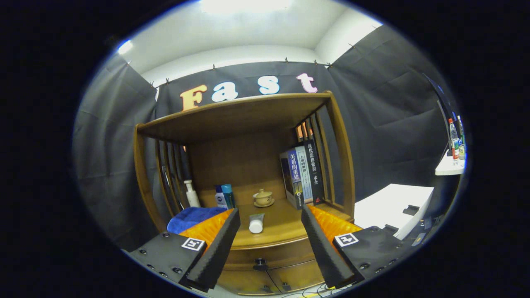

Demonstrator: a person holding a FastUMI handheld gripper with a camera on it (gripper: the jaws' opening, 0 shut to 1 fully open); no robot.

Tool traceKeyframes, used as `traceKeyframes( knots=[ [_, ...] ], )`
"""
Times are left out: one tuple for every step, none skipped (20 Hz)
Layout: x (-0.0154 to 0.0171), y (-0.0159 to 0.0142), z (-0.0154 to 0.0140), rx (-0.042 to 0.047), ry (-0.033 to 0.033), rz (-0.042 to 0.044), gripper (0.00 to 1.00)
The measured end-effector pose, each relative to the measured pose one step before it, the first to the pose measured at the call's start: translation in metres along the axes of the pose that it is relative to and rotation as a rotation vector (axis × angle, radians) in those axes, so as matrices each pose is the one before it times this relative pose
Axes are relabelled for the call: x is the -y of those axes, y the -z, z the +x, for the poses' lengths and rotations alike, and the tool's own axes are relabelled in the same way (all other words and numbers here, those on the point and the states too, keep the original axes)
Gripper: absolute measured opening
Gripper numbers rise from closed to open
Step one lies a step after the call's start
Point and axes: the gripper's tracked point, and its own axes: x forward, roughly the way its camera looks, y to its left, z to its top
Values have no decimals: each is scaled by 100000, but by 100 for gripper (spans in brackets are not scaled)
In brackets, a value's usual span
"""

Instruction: Pull open the drawer, take out the items inside it, and place them on the countertop above the cabinet.

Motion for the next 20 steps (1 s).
traceKeyframes(
  knots=[
    [-179,375,83,-890,-139,50,98],
    [-269,251,92,-655,-626,447,98],
    [-285,112,11,-518,-649,489,98],
    [-281,146,-36,-382,-628,147,98],
    [-243,108,-38,-150,-521,-160,98],
    [-198,-54,-53,241,-284,-397,98],
    [-234,-98,-36,340,-299,-850,98],
    [-232,-184,-41,647,-320,-1186,98],
    [-237,-230,-146,880,-304,-1248,98],
    [-171,-178,-15,799,-269,-986,98],
    [-131,-115,-94,337,-236,-619,98],
    [-161,48,-50,-77,-386,-330,98],
    [2,184,21,-330,-139,-13,98],
    [62,215,63,-622,80,417,98],
    [-53,196,27,-705,-152,724,98],
    [33,101,-3,-457,-29,902,98],
    [156,56,31,-312,75,764,98],
    [190,87,118,-210,300,497,98],
    [132,-5,-6,-185,262,322,98],
    [69,10,-42,71,183,188,98]
  ],
)
